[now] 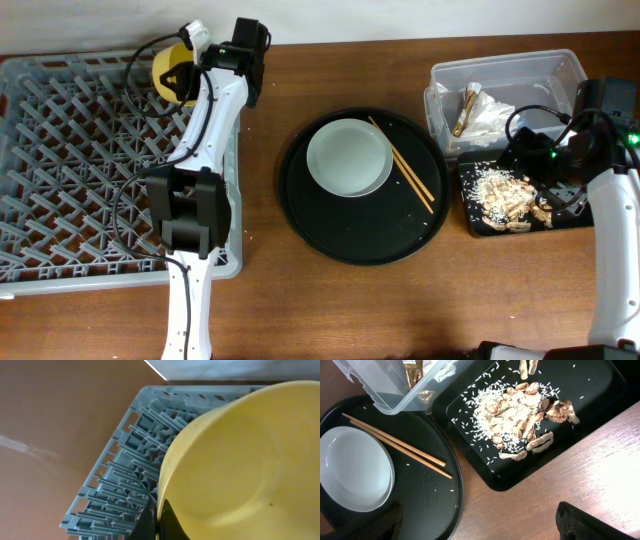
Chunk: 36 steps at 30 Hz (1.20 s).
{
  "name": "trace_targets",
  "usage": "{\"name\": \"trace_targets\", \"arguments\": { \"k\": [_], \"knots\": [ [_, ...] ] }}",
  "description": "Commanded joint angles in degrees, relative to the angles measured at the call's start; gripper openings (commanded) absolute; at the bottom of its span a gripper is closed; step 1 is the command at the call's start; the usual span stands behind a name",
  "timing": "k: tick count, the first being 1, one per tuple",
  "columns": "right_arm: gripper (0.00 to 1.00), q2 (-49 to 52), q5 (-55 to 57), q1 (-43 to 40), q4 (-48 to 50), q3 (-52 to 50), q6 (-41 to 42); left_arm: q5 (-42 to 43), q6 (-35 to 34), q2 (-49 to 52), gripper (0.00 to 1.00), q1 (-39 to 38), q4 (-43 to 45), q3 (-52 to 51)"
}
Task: Sort waste into correct bins and load items into the dishwasher rack
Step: 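Lift the yellow bowl with the left gripper and stand it in the rack's back row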
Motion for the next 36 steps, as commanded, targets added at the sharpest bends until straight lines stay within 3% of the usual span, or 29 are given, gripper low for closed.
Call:
{"name": "trace_targets", "arguments": {
  "k": [1, 5, 8, 12, 26, 36],
  "knots": [
    [0.98, -0.2, 1.1, -0.1, 0.0, 0.3, -0.1, 7.2, 0.0, 0.5, 0.01, -0.2, -1.7, -0.1],
    [0.98, -0.2, 1.1, -0.1, 0.0, 0.3, -0.1, 6.2, 0.0, 0.5, 0.0, -0.2, -2.5, -0.1],
    [0.98, -0.2, 1.1, -0.1, -0.2, 0.3, -0.1, -3.4, 0.0, 0.5, 0.0, -0.2, -2.1, -0.1],
    [0.98, -0.2, 1.1, -0.1, 0.1, 0.3, -0.1, -9.9, 0.0, 0.5, 0.0, -0.7, -2.4, -0.1],
    [0.98, 0.1, 1.6, -0.1, 0.0, 0.3, -1.2, -18.6, -0.1, 1.4, 0.0, -4.2, 0.0, -0.1],
    [0.98, 0.1, 1.6, -0.1, 0.2, 0.3, -1.2, -17.9, -0.7, 2.9, 0.0, -4.1, 0.4, -0.1]
  ]
}}
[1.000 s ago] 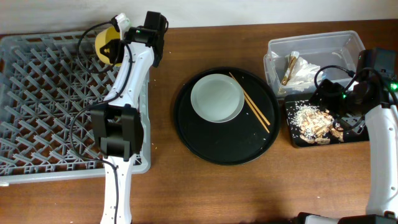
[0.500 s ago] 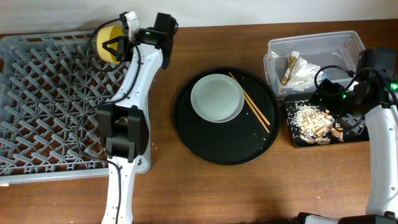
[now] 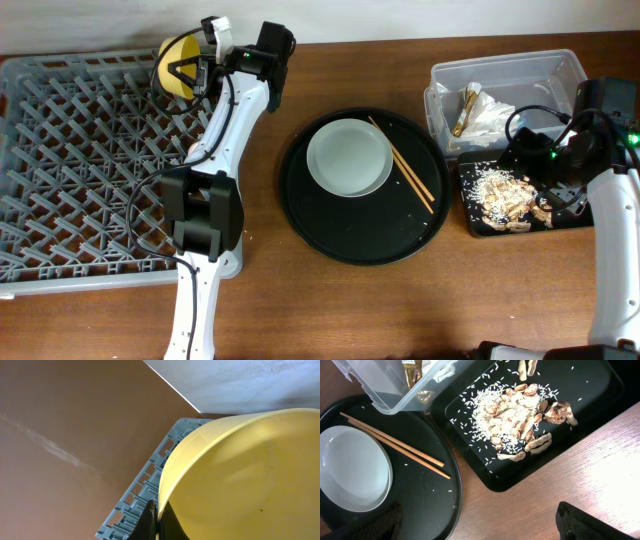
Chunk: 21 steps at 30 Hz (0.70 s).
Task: Sort waste into correct bins and load items into the dishwasher rack
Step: 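Lift the yellow bowl with the left gripper and stand it in the rack's back row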
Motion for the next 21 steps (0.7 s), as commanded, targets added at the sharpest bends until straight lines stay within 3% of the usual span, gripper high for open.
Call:
{"name": "trace_targets", "arguments": {
  "k": [1, 21],
  "knots": [
    [0.98, 0.1, 1.2, -0.1, 0.2, 0.3, -0.6, -2.1, -0.3, 3.4, 0.0, 0.3, -0.1, -0.2],
    [0.98, 0.1, 1.2, -0.1, 0.2, 0.3, -0.6, -4.2, 0.1, 6.6, 0.0, 0.8, 0.1, 0.0]
  ]
}}
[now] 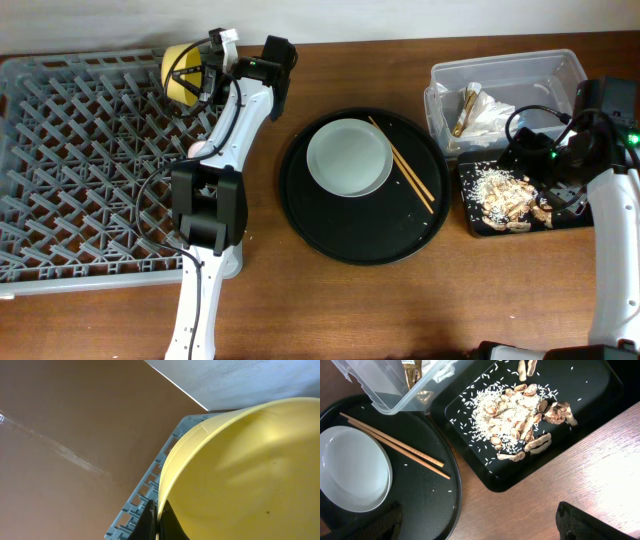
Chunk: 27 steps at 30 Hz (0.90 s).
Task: Sort waste into correct bins and load items into the dishwasher rack
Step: 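Lift the yellow bowl with the left gripper and stand it in the rack's back row, then move the left gripper to the white plate and grasp its rim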
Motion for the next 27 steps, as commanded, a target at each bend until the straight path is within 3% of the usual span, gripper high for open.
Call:
{"name": "trace_targets", "arguments": {
  "k": [1, 8, 12, 13, 15, 17, 24, 27],
  "knots": [
    [0.98, 0.1, 1.1, -0.1, 0.2, 0.3, -0.6, 0.2, 0.4, 1.9, 0.0, 0.5, -0.1, -0.1],
    [0.99, 0.1, 1.1, -0.1, 0.0, 0.3, -0.6, 0.5, 0.5, 1.9, 0.0, 1.6, -0.1, -0.1],
    [0.98, 0.1, 1.1, -0.1, 0.3, 0.3, -0.6, 5.3, 0.5, 1.9, 0.01, 1.6, -0.1, -0.1],
    [0.98, 0.1, 1.1, -0.1, 0.3, 0.3, -0.6, 5.7, 0.6, 1.9, 0.02, 1.5, -0.1, -0.1],
    [0.99, 0.1, 1.1, -0.1, 0.3, 0.3, -0.6, 5.6, 0.6, 1.9, 0.36, 1.1, -0.1, -0.1],
    [0.98, 0.1, 1.1, -0.1, 0.3, 0.3, -0.6, 5.6, 0.6, 1.9, 0.48, 0.7, -0.1, -0.1],
    [0.99, 0.1, 1.1, -0.1, 0.4, 0.3, -0.6, 6.7, 4.5, 1.9, 0.49, -1.8, -0.3, 1.1],
    [0.99, 0.1, 1.1, -0.1, 0.4, 0.3, -0.6, 13.0, 11.0, 1.9, 0.5, -2.7, -0.8, 4.2]
  ]
}}
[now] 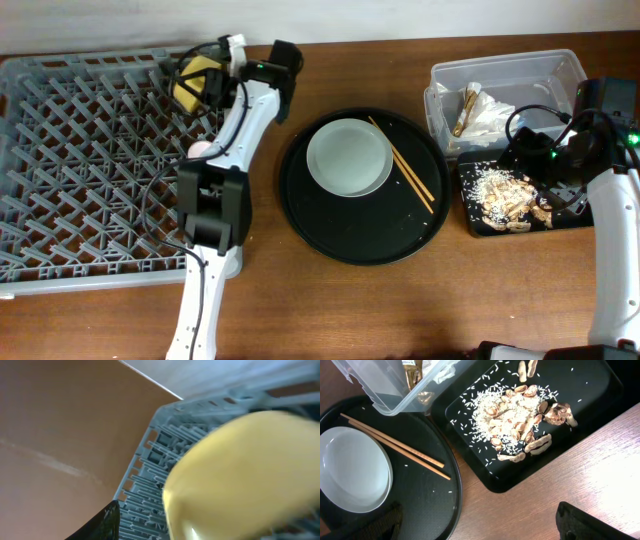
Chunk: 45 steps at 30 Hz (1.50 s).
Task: Sort waste into correct bins and load items into the dishwasher rack
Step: 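Move the left gripper to the white plate and grasp its rim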
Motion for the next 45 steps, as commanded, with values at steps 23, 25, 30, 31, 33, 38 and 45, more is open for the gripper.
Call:
{"name": "trace_targets", "arguments": {
  "k": [23, 25, 30, 31, 33, 38, 45],
  "knots": [
    [0.98, 0.1, 1.1, -0.1, 0.3, 0.3, -0.6, 90.4, 10.3, 1.2, 0.66, -4.8, -30.3, 29.9],
    [0.98, 0.1, 1.1, -0.1, 0.3, 0.3, -0.6, 93.6, 10.3, 1.7, 0.65, -4.8, -29.6, 29.9],
    [0.99, 0.3, 1.2, -0.1, -0.1, 0.3, -0.6, 101.0, 9.4, 5.0, 0.52, -4.9, -27.5, 29.7],
    [0.98, 0.4, 1.2, -0.1, -0.1, 0.3, -0.6, 100.9, 9.5, 5.3, 0.49, -4.9, -26.9, 29.7],
    [0.98, 0.7, 1.1, -0.1, -0.2, 0.3, -0.6, 97.6, 6.3, 6.4, 0.47, -4.8, -25.2, 29.7],
    [0.98, 1.0, 1.1, -0.1, -0.7, 0.3, -0.6, 93.6, 3.2, 8.2, 0.47, -4.8, -23.8, 29.7],
    [0.98, 1.0, 1.1, -0.1, -1.2, 0.3, -0.6, 87.6, 0.6, 10.3, 0.47, -4.8, -24.2, 29.7]
  ]
}}
